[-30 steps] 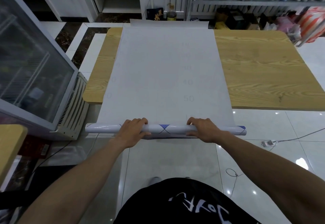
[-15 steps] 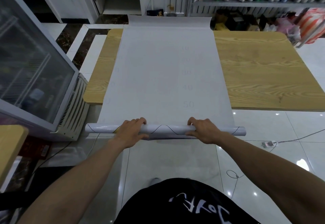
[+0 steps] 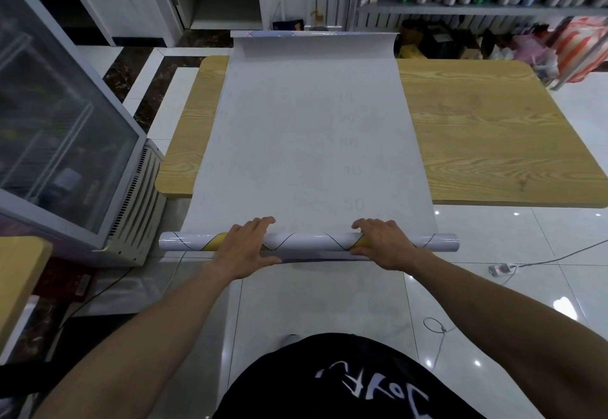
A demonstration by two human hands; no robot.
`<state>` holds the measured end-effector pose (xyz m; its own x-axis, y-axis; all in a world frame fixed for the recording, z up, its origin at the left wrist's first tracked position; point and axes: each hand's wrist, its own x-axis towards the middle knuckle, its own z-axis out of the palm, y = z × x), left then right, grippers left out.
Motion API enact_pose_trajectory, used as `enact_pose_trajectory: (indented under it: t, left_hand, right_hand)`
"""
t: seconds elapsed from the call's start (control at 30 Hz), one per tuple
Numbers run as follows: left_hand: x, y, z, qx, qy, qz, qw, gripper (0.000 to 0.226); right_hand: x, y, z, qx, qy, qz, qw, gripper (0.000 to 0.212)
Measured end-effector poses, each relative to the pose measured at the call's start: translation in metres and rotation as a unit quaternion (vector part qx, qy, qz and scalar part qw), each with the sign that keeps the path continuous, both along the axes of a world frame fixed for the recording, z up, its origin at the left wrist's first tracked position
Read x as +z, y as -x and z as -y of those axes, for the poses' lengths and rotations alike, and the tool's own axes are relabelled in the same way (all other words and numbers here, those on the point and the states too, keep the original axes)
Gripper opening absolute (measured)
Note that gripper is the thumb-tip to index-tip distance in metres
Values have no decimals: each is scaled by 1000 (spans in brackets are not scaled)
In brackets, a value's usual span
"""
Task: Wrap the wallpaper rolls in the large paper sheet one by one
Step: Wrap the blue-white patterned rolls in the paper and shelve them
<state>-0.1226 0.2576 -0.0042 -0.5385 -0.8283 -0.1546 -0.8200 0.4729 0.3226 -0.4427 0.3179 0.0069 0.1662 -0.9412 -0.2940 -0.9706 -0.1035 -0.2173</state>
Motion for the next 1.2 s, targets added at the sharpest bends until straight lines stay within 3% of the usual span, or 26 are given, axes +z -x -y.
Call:
enact_pose_trajectory:
  t: [0.1, 0.2, 0.27, 0.37, 0.5, 0.7, 0.8, 0.9, 1.07, 1.2]
  left_hand:
    - [2, 2, 2, -4, 20, 29, 999, 45]
    - [0, 0, 4, -26, 38, 38, 998, 32]
    - [-3, -2, 5, -36, 46, 31, 998, 34]
    - [-3, -2, 5, -32, 45, 33, 998, 43]
    - [2, -1, 6, -7, 8, 23, 1000, 68]
    - [4, -1, 10, -16, 55, 48, 997, 35]
    - [1, -3, 12, -30, 76, 41, 996, 29]
    - [0, -3, 15, -37, 82, 38, 995, 30]
    - [4, -1, 14, -14, 48, 34, 998, 61]
    - [5, 1, 16, -14, 74, 35, 997, 35]
  right_hand:
    - [1, -1, -2, -7, -14, -3, 1000, 46]
    - [2, -2, -3, -9, -12, 5, 1000, 57]
    - [2, -2, -4, 2, 3, -8, 1000, 65]
    - [1, -3, -1, -11, 36, -18, 999, 56]
    - [1, -6, 1, -9, 48, -26, 998, 54]
    - [3, -7, 0, -11, 50, -13, 999, 42]
    - [1, -5, -1, -3, 45, -17, 999, 48]
    - [0, -4, 1, -5, 51, -29, 998, 52]
    - [-1, -6, 4, -12, 69, -28, 997, 46]
    - [2, -5, 4, -21, 51, -2, 998, 44]
